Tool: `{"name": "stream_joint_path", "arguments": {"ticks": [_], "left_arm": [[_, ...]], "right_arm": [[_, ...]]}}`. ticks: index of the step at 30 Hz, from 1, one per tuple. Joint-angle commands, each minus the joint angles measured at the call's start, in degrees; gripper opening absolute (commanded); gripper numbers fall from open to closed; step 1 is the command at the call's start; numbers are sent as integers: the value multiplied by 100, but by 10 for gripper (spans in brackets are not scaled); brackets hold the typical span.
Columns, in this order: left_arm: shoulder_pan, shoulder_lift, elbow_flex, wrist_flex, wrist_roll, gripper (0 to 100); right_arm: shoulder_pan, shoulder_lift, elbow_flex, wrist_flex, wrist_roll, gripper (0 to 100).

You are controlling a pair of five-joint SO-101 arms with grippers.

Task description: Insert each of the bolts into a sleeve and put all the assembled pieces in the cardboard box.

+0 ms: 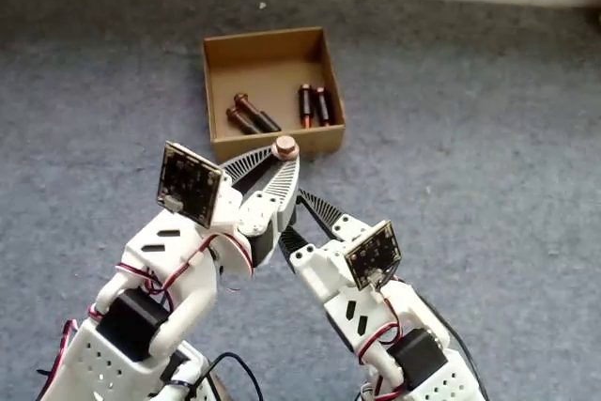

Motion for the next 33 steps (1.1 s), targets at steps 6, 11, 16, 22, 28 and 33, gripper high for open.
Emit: {"name": "stream_joint_path", "arguments": {"ticks": [6,11,16,22,28,33], "left_arm": [[-66,-57,189,-123,70,6],[-75,-57,426,-132,35,21],[-75,-57,734,-123,79,179],[-66,-57,787,-97,35,197],[-110,-57,453,624,-422,243],[-119,-66,-66,1354,-448,245]], "right_arm": [[110,-110,-92,-163,44,4],[382,-110,-101,-163,18,4],[593,-110,-101,-163,18,4],[611,-110,-66,-171,18,4],[1007,-110,-57,-171,9,4],[1833,-101,-57,-75,-598,4]]}}
